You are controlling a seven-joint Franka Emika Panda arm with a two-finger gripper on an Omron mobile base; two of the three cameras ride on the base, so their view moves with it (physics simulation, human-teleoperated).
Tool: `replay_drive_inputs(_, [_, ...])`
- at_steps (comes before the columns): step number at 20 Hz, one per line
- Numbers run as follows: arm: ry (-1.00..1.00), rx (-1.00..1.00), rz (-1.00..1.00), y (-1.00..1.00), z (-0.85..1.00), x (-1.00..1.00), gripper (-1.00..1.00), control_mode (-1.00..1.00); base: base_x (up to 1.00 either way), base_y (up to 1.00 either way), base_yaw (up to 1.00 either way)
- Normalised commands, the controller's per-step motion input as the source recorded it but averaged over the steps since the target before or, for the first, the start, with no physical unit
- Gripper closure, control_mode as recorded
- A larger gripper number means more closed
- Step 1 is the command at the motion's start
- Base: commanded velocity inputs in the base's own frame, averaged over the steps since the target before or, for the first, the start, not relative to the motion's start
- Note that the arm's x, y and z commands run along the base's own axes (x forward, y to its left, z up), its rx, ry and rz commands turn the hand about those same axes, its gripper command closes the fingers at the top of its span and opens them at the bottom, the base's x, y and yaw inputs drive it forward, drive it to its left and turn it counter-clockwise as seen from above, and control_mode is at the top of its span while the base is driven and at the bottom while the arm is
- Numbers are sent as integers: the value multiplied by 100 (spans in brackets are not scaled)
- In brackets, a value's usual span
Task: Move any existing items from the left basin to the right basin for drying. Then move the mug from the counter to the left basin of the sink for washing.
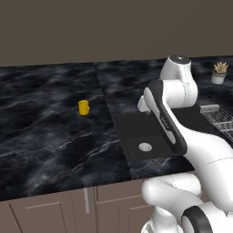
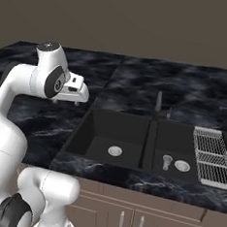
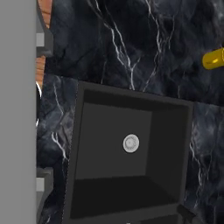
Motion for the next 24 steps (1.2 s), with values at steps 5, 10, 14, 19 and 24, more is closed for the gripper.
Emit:
replay_drive_inputs(5, [0,0,0,0,0,0,-100,100,0,49,0])
replay_drive_inputs(10, [0,0,0,0,0,0,-100,100,0,32,0])
replay_drive_inputs(14, [0,0,0,0,0,0,-100,100,10,8,0])
replay_drive_inputs(19, [0,0,0,0,0,0,-100,100,17,30,0])
replay_drive_inputs(24, [0,0,0,0,0,0,-100,100,30,37,0])
